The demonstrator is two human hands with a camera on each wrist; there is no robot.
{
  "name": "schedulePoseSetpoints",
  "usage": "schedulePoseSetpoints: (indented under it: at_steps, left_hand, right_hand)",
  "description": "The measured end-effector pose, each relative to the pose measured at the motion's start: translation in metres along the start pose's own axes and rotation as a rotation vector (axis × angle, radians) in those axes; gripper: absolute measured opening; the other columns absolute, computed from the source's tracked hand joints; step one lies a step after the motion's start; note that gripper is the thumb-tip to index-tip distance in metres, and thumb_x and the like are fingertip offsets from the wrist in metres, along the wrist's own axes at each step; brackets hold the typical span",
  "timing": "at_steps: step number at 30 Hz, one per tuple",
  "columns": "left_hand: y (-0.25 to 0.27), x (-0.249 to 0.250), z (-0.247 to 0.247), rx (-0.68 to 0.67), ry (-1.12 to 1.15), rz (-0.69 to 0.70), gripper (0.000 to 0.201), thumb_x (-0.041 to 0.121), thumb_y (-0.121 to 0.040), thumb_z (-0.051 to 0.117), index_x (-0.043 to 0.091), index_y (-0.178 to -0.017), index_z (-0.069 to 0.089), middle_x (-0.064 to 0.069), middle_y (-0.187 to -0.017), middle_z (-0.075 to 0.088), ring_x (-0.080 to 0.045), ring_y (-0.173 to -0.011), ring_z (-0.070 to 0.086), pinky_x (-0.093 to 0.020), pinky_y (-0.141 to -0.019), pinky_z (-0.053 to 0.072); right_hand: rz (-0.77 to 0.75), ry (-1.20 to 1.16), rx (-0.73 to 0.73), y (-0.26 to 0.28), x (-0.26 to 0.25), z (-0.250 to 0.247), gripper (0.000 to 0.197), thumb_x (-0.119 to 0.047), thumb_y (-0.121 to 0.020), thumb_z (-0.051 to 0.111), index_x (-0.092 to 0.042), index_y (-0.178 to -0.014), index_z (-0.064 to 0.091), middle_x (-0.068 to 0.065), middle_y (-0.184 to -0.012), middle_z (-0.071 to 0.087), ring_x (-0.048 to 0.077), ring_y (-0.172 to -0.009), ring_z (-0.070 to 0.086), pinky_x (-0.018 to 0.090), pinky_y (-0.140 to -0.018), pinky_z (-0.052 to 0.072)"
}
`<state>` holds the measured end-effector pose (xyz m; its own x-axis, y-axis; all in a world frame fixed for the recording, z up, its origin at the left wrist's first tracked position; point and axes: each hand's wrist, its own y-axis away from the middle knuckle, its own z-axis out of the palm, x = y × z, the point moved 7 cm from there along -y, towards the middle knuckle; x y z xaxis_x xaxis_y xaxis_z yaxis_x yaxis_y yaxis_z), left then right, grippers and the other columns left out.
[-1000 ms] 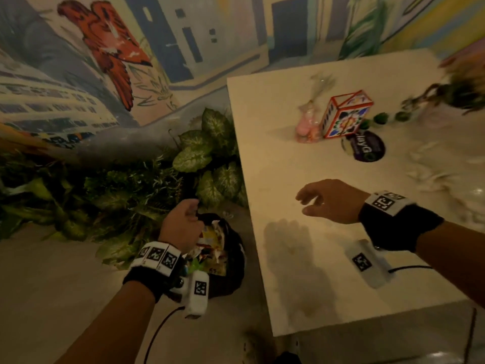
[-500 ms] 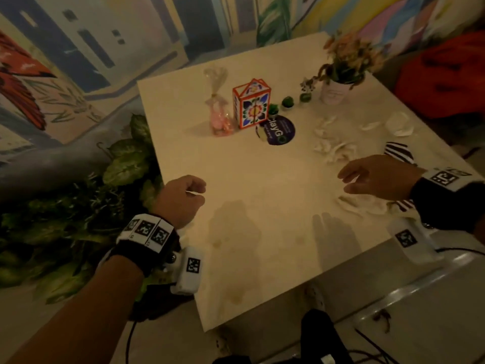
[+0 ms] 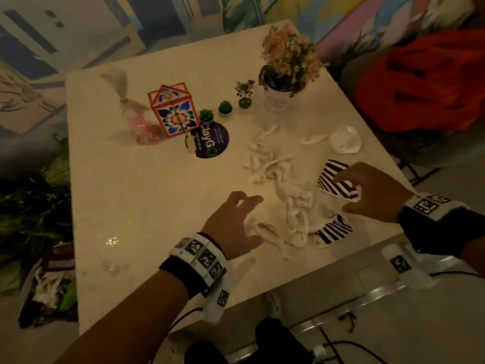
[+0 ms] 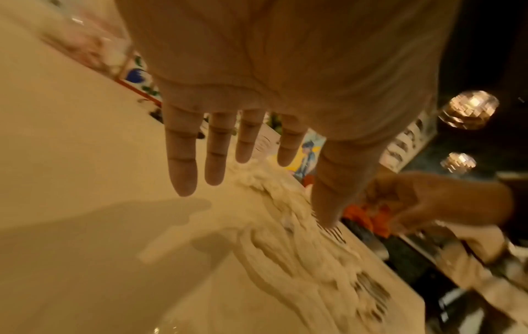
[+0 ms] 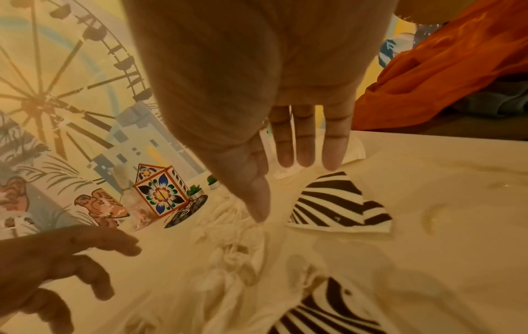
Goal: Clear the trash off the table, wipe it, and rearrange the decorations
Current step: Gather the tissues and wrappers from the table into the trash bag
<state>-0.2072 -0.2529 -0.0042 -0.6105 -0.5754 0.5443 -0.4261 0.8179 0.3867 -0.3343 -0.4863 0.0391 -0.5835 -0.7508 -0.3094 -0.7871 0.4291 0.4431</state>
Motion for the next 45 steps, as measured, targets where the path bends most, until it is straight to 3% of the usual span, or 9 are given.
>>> schedulePoseSetpoints:
  at_steps: [8, 14, 19, 22, 28, 31, 35, 40, 45]
  left_hand:
    - [-0.035, 0.065, 0.051, -0.121, -0.320, 0.003, 0.123, 0.069, -0.057, 0.073, 0.059, -0.135, -0.022, 0.005, -0.149, -0.040, -0.037, -0.136, 0.023, -0.050, -0.094, 0.046]
    - [-0.068, 0.075, 0.067, -0.137, -0.400, 0.006, 0.108, 0.048, -0.070, 0.075, 0.055, -0.141, -0.006, 0.001, -0.149, -0.039, -0.039, -0.125, 0.030, -0.046, -0.087, 0.050]
    - [-0.091, 0.060, 0.073, -0.156, -0.328, 0.048, 0.060, 0.031, -0.083, 0.060, 0.032, -0.136, 0.033, -0.005, -0.158, 0.003, -0.037, -0.132, 0.031, -0.048, -0.100, 0.040]
    - [-0.096, 0.048, 0.062, -0.065, -0.133, 0.026, 0.045, 0.008, -0.082, 0.060, 0.017, -0.125, 0.051, -0.006, -0.140, 0.031, -0.034, -0.112, 0.047, -0.046, -0.093, 0.047]
    - [-0.094, 0.041, 0.032, 0.130, 0.043, 0.014, 0.025, -0.006, -0.079, 0.054, -0.002, -0.102, 0.063, -0.018, -0.110, 0.051, -0.036, -0.094, 0.054, -0.028, -0.077, 0.038]
    - [-0.082, 0.043, -0.004, 0.298, 0.190, 0.012, 0.008, 0.001, -0.076, 0.058, 0.005, -0.083, 0.058, -0.012, -0.087, 0.051, -0.027, -0.077, 0.050, -0.035, -0.072, 0.043]
    - [-0.067, 0.015, -0.041, 0.422, 0.378, -0.134, 0.024, 0.001, -0.078, 0.057, 0.022, -0.089, 0.050, 0.000, -0.085, 0.057, -0.028, -0.076, 0.059, -0.036, -0.069, 0.049]
    - [-0.067, -0.002, -0.016, 0.146, 0.020, -0.181, 0.052, 0.017, -0.083, 0.060, 0.021, -0.132, 0.043, -0.007, -0.127, 0.041, -0.032, -0.116, 0.048, -0.037, -0.095, 0.042]
    - [-0.062, -0.017, 0.005, 0.050, -0.149, -0.289, 0.065, 0.031, -0.065, 0.075, 0.032, -0.121, 0.042, -0.003, -0.121, 0.026, -0.029, -0.101, 0.037, -0.040, -0.086, 0.045]
  right_hand:
    - [0.024, 0.346, -0.176, 0.001, 0.039, 0.035, 0.128, -0.056, -0.049, 0.085, -0.044, -0.146, 0.001, -0.003, -0.154, -0.020, 0.032, -0.143, 0.002, 0.049, -0.113, 0.027]
    - [0.009, 0.403, -0.216, -0.022, 0.042, 0.059, 0.142, -0.066, -0.042, 0.082, -0.053, -0.140, -0.019, 0.001, -0.144, -0.048, 0.036, -0.141, -0.028, 0.063, -0.114, 0.001]
    - [-0.001, 0.361, -0.230, -0.036, 0.034, 0.059, 0.129, -0.062, -0.046, 0.083, -0.050, -0.143, -0.002, 0.003, -0.154, -0.030, 0.040, -0.144, -0.009, 0.062, -0.113, 0.017]
    - [-0.035, 0.375, -0.221, -0.040, 0.027, 0.058, 0.121, -0.062, -0.049, 0.081, -0.049, -0.142, 0.006, 0.002, -0.157, -0.013, 0.039, -0.141, 0.007, 0.057, -0.109, 0.028]
    - [-0.030, 0.288, -0.186, -0.052, 0.017, 0.049, 0.105, -0.060, -0.058, 0.075, -0.049, -0.141, 0.011, 0.001, -0.145, 0.018, 0.035, -0.127, 0.026, 0.053, -0.099, 0.035]
    - [-0.015, 0.234, -0.174, -0.059, 0.011, 0.041, 0.077, -0.055, -0.065, 0.071, -0.045, -0.131, 0.033, 0.003, -0.130, 0.031, 0.033, -0.119, 0.032, 0.052, -0.097, 0.036]
    - [-0.014, 0.247, -0.132, -0.066, 0.003, 0.039, 0.051, -0.047, -0.072, 0.067, -0.039, -0.117, 0.044, 0.003, -0.121, 0.035, 0.032, -0.112, 0.035, 0.048, -0.089, 0.041]
    - [-0.035, 0.338, -0.133, -0.069, -0.004, 0.046, 0.059, -0.038, -0.077, 0.063, -0.032, -0.128, 0.033, 0.005, -0.129, 0.031, 0.034, -0.116, 0.035, 0.044, -0.089, 0.044]
    - [-0.089, 0.422, -0.177, -0.071, -0.012, 0.043, 0.060, -0.037, -0.080, 0.062, -0.028, -0.132, 0.032, 0.010, -0.127, 0.036, 0.034, -0.112, 0.044, 0.041, -0.085, 0.045]
